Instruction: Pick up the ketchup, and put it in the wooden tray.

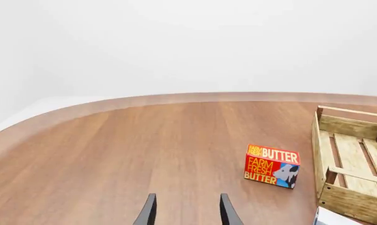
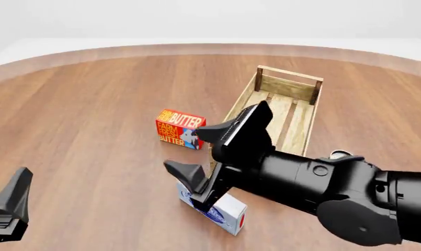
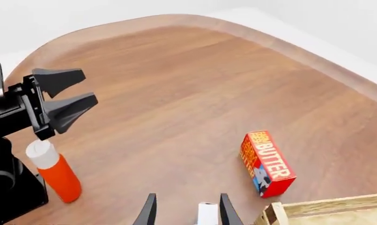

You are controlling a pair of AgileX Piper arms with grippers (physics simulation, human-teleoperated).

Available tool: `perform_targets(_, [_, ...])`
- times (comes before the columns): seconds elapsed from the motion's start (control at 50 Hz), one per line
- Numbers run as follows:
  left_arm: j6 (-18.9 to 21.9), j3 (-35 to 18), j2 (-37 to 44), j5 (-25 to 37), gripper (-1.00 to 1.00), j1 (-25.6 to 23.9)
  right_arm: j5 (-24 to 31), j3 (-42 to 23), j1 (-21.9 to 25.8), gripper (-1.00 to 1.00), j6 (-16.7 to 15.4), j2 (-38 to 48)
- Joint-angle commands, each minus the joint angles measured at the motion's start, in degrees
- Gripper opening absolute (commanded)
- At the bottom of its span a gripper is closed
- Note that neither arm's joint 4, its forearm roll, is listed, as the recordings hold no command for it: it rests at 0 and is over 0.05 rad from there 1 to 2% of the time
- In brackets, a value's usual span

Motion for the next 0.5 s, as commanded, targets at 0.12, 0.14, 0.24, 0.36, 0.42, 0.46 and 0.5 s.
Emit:
perform_targets(0.12, [0.00, 0.00, 0.00, 0.00, 1.00, 0.00, -2.36, -5.16, 6.92, 1.00, 0.74, 9.26])
perform_targets(0.14, [0.00, 0.00, 0.00, 0.00, 1.00, 0.00, -2.36, -5.16, 6.92, 1.00, 0.74, 9.27])
perform_targets(0.24, [0.00, 0.00, 0.00, 0.00, 1.00, 0.00, -3.55, -7.89, 10.68, 1.00, 0.89, 14.51])
perform_targets(0.36, [0.00, 0.00, 0.00, 0.00, 1.00, 0.00, -4.55, -13.16, 17.11, 1.00, 0.33, 23.18])
perform_targets(0.42, [0.00, 0.00, 0.00, 0.00, 1.00, 0.00, -4.63, -13.60, 17.70, 1.00, 0.21, 23.95])
perform_targets(0.46, [0.00, 0.00, 0.00, 0.00, 1.00, 0.00, -4.63, -13.77, 17.93, 1.00, 0.19, 24.17])
perform_targets(0.5, [0.00, 0.00, 0.00, 0.00, 1.00, 0.00, -4.61, -14.19, 18.43, 1.00, 0.22, 24.73])
